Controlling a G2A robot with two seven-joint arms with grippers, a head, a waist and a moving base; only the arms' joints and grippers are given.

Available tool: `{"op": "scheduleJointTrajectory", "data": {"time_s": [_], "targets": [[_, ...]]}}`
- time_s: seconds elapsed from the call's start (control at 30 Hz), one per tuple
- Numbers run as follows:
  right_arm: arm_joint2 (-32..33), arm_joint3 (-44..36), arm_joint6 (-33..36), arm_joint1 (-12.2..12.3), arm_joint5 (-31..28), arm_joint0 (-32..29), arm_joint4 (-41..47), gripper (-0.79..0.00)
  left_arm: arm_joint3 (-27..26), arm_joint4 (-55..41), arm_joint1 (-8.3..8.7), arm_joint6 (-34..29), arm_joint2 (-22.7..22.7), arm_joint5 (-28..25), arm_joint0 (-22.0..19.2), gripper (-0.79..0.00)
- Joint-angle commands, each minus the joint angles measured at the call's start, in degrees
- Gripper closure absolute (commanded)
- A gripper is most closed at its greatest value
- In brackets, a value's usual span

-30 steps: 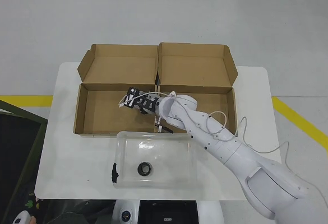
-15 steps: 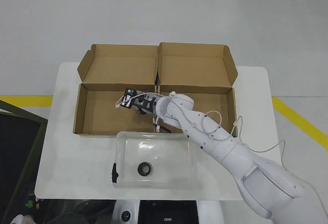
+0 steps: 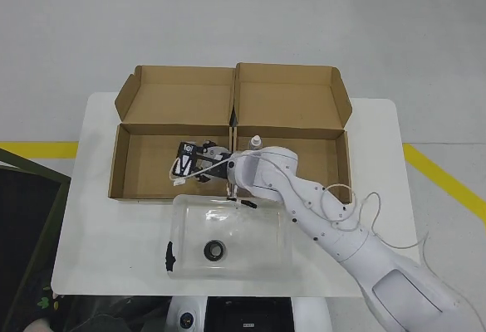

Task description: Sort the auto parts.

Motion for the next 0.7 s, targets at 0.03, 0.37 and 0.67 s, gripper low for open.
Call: {"op": "scheduleJointTrajectory", "data": {"time_s": [0.03, 0.37, 0.67], "targets": [[2.02, -4.76, 0.42, 1.2, -3.28, -3.3, -0.28, -0.369, 0.0, 0.0, 0.0, 0.0, 0.0, 0.0, 0.0, -0.785], [7.49, -20.01, 0.79, 4.82, -11.53, -15.64, -2.19, -0.443, 0.0, 0.0, 0.0, 0.0, 0.0, 0.0, 0.0, -0.785], [8.69, -27.04, -0.18, 6.94, -16.49, -23.68, -5.85, -0.449, 0.0, 0.0, 0.0, 0.0, 0.0, 0.0, 0.0, -0.785]]}}
